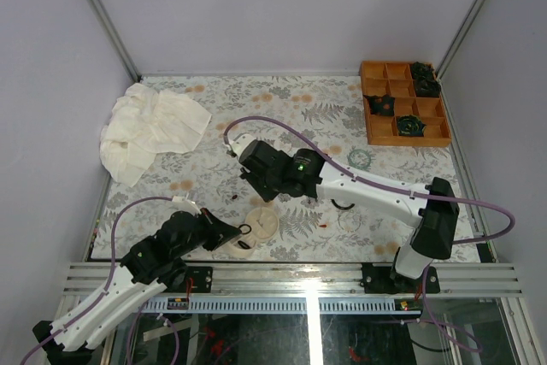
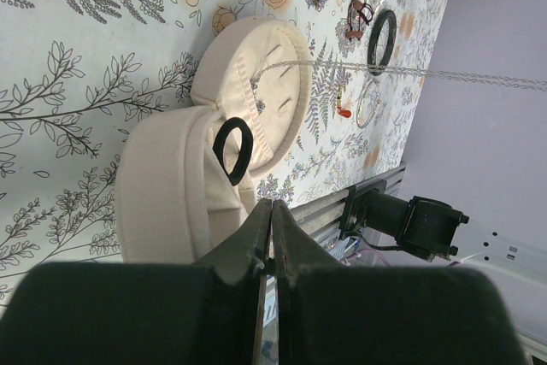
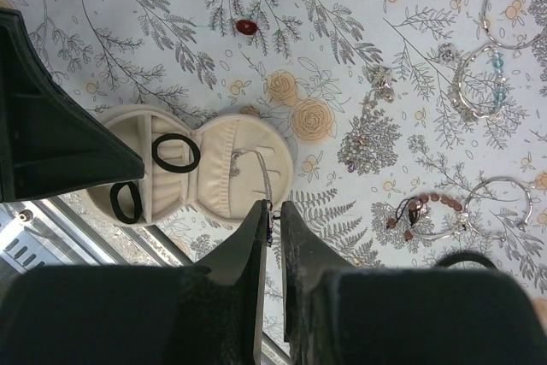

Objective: Organize the mixed jewelry
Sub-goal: Pick up the jewelry from the jewelry box.

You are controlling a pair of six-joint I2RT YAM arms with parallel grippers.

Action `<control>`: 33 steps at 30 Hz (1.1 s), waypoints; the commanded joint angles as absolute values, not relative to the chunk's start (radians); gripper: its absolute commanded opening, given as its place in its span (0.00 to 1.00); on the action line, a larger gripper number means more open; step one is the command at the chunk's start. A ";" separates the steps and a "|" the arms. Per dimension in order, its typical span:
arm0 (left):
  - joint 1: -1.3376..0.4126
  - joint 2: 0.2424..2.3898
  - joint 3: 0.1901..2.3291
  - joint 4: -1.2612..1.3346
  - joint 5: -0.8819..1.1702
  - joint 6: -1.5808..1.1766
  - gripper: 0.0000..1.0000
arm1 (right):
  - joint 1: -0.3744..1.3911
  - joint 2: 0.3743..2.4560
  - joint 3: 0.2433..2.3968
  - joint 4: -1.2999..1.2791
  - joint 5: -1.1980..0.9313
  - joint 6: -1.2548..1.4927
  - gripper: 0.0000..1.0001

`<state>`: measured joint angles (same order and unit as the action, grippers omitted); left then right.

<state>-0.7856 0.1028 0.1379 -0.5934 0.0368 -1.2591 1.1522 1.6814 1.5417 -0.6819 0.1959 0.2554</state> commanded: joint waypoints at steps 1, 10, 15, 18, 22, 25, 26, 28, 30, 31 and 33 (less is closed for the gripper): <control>-0.792 0.103 0.048 -0.634 0.032 -1.246 0.01 | 1.157 1.624 1.582 -0.701 0.238 0.228 0.05; -0.793 0.104 0.051 -0.634 0.033 -1.243 0.01 | 1.118 1.631 1.549 -0.682 0.224 0.222 0.05; -0.792 0.104 0.051 -0.635 0.033 -1.243 0.01 | 1.087 1.626 1.514 -0.657 0.199 0.220 0.04; -0.793 0.104 0.051 -0.635 0.032 -1.243 0.01 | 1.074 1.627 1.511 -0.659 0.196 0.217 0.04; -0.792 0.103 0.051 -0.635 0.032 -1.244 0.01 | 1.064 1.612 1.495 -0.653 0.196 0.218 0.04; -0.793 0.104 0.051 -0.634 0.033 -1.244 0.01 | 1.058 1.594 1.492 -0.660 0.201 0.217 0.04; -0.792 0.103 0.051 -0.635 0.031 -1.245 0.01 | 1.056 1.589 1.492 -0.660 0.202 0.215 0.03; -0.792 0.104 0.051 -0.635 0.032 -1.246 0.01 | 1.055 1.579 1.505 -0.669 0.209 0.213 0.03; -0.794 0.104 0.051 -0.634 0.030 -1.246 0.01 | 1.054 1.572 1.525 -0.684 0.220 0.208 0.03; -0.792 0.104 0.051 -0.635 0.031 -1.246 0.01 | 1.054 1.569 1.539 -0.692 0.226 0.204 0.03; -0.793 0.104 0.053 -0.635 0.029 -1.244 0.01 | 1.052 1.565 1.573 -0.710 0.241 0.195 0.03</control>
<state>-0.7856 0.1028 0.1383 -0.5938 0.0368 -1.2587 1.0618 1.6161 1.4899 -0.6849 0.2024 0.2272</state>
